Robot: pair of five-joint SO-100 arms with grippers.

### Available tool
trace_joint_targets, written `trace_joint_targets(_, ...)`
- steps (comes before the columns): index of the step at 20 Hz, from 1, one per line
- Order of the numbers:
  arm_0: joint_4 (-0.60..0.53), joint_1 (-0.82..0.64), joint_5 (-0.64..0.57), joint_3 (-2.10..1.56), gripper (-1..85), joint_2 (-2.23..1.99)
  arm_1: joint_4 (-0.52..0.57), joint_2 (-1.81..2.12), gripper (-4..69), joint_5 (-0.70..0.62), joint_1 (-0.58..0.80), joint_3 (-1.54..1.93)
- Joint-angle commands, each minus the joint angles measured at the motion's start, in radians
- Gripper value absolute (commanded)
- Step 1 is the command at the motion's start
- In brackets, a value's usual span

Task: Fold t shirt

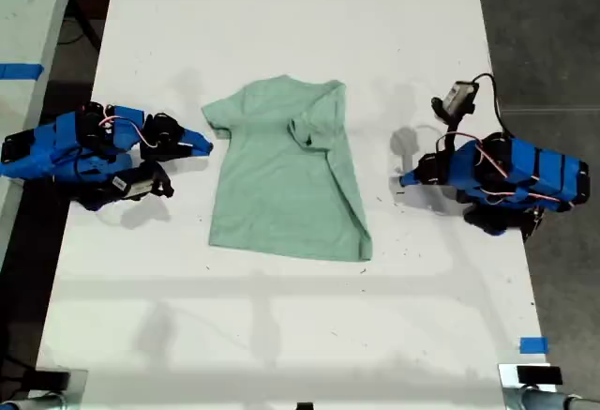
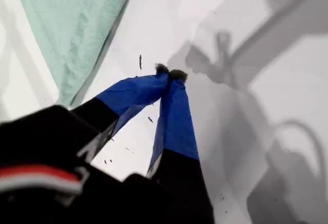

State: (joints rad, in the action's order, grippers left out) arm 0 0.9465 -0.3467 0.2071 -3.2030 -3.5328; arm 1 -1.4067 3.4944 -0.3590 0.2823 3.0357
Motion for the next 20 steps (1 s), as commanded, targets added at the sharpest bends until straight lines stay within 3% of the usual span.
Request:
trace_joint_targets(1, -0.012, -0.012, -0.005, -0.018, -0.1, -0.005, 0.02, 0.009, 0.8, 0.0, -0.009, 0.051)
trace_joint_targets(4, -0.014, -0.014, -0.005, -0.018, -0.1, -0.005, 0.021, 0.009, 1.0, 0.009, -0.009, 0.051)
trace_joint_targets(8, -0.014, -0.015, -0.006, -0.018, -0.1, -0.005, 0.04, 0.009, 1.2, -0.087, 0.031, 0.058)
trace_joint_targets(11, -0.014, -0.011, 0.002, -0.018, -0.1, -0.005, 0.038, 0.009, 0.9, -0.069, 0.02, 0.058)
trace_joint_targets(14, -0.014, -0.011, 0.003, -0.018, -0.1, -0.005, 0.038, 0.009, -0.2, 0.029, -0.012, 0.058)
trace_joint_targets(20, -0.015, -0.012, -0.002, -0.018, -0.1, -0.005, 0.038, 0.009, -0.2, -0.04, -0.002, 0.058)
